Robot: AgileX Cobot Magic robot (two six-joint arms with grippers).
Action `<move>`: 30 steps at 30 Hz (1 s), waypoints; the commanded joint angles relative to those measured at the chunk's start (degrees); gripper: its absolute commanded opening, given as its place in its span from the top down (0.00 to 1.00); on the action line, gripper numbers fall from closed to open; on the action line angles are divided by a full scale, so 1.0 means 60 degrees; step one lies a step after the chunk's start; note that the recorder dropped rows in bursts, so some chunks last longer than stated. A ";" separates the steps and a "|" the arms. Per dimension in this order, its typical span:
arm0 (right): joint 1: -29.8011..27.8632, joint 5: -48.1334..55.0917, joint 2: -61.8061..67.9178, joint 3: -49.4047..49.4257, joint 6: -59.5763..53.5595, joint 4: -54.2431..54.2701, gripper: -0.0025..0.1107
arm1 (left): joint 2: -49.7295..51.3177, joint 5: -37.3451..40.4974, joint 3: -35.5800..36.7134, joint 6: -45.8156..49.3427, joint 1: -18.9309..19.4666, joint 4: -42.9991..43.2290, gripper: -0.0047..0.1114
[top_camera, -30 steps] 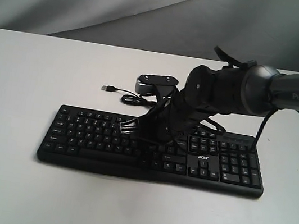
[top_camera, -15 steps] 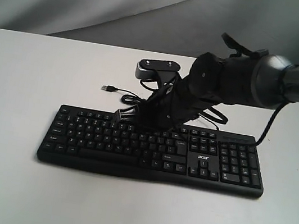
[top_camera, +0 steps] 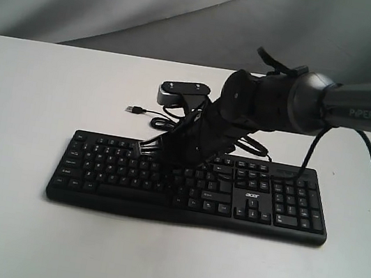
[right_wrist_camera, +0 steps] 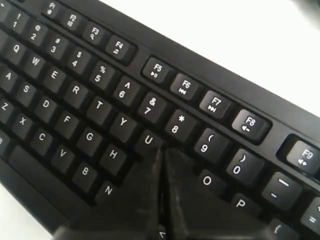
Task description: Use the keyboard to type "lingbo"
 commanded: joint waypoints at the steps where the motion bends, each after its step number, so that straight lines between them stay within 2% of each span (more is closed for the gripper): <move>1: 0.0009 -0.0100 -0.0023 -0.0052 -0.0173 0.0046 0.98 | -0.0024 -0.0044 0.0041 -0.0039 0.0019 -0.0077 0.96; 6: 0.0009 -0.0161 0.0018 -0.0052 -0.0675 0.0423 0.98 | -0.0024 -0.0044 0.0041 -0.0039 0.0019 -0.0077 0.96; 30: 0.0009 -0.0351 0.0173 -0.0052 -0.0866 0.0538 0.98 | -0.0024 -0.0044 0.0041 -0.0039 0.0019 -0.0077 0.96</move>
